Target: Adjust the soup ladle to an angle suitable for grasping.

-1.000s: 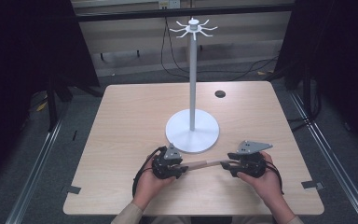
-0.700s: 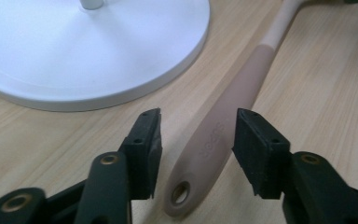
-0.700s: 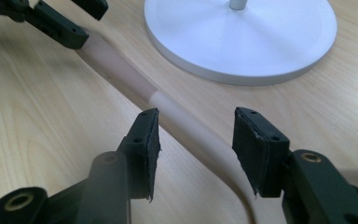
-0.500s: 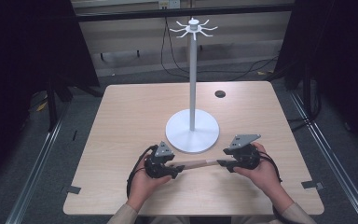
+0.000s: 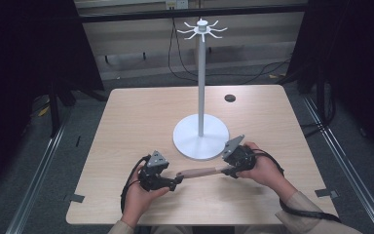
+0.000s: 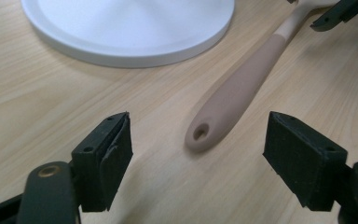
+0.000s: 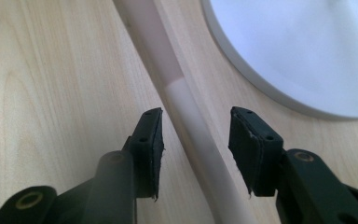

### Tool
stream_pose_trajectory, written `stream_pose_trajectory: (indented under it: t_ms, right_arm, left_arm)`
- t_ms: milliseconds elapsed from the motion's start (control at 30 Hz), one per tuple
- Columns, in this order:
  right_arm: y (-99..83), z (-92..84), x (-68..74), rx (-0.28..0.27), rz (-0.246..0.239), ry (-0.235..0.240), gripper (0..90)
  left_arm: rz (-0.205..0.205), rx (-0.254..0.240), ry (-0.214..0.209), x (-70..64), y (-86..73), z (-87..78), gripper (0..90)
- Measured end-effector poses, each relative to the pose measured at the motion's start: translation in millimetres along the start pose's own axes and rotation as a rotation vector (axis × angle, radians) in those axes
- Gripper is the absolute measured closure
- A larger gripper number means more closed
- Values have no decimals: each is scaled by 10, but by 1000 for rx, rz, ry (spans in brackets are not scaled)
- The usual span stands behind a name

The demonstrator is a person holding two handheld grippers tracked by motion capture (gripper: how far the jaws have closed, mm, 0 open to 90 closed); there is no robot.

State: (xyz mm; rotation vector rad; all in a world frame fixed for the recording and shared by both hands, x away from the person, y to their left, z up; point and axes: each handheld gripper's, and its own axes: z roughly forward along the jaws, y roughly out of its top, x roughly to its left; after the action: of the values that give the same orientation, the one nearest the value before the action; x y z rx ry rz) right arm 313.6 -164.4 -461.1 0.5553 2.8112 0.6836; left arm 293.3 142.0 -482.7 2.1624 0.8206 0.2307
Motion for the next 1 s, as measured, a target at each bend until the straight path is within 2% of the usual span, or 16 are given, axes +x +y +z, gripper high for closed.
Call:
stream_pose_trajectory:
  t_ms: [167, 233, 267, 300, 333, 500, 533, 567, 633, 667, 700, 867, 900, 967, 1000]
  right_arm:
    - [165, 117, -27, 50, -70, 47, 591]
    - [204, 177, -21, 82, -76, 61, 623]
    - [218, 209, -32, 88, -99, 66, 641]
    - [225, 230, -24, 106, -92, 77, 661]
    - [229, 257, -33, 114, -111, 86, 679]
    - [230, 269, -51, 103, -111, 110, 725]
    - [229, 265, -52, 107, -121, 111, 733]
    - [229, 246, -31, 122, -171, 101, 765]
    - [220, 226, -16, 124, -175, 103, 780]
    - [201, 208, -29, 102, -175, 117, 787]
    - [141, 153, -45, 49, -132, 144, 787]
    - [38, -22, -60, -52, -112, 122, 788]
    - [38, -22, -60, -52, -112, 122, 788]
    - [-7, -112, -59, -115, -65, 119, 788]
    - [-46, -189, -66, -163, -34, 107, 788]
  left_arm:
    - [-30, -16, 27, 55, -64, -101, 221]
    - [-34, -22, 38, 77, -88, -135, 220]
    - [-41, -23, 44, 84, -99, -155, 220]
    - [-40, -28, 43, 95, -108, -169, 220]
    - [-44, -35, 52, 101, -115, -186, 220]
    - [-59, -62, 63, 135, -127, -232, 220]
    - [-59, -64, 67, 140, -126, -241, 220]
    - [-58, -70, 67, 144, -121, -245, 219]
    - [-60, -73, 71, 142, -119, -242, 213]
    - [-59, -73, 75, 142, -115, -240, 213]
    - [-60, -76, 81, 143, -105, -231, 207]
    - [-68, -83, 78, 132, -86, -209, 193]
    - [-68, -83, 78, 132, -86, -209, 183]
    - [-65, -74, 75, 130, -82, -193, 165]
    - [-64, -77, 88, 122, -82, -180, 157]
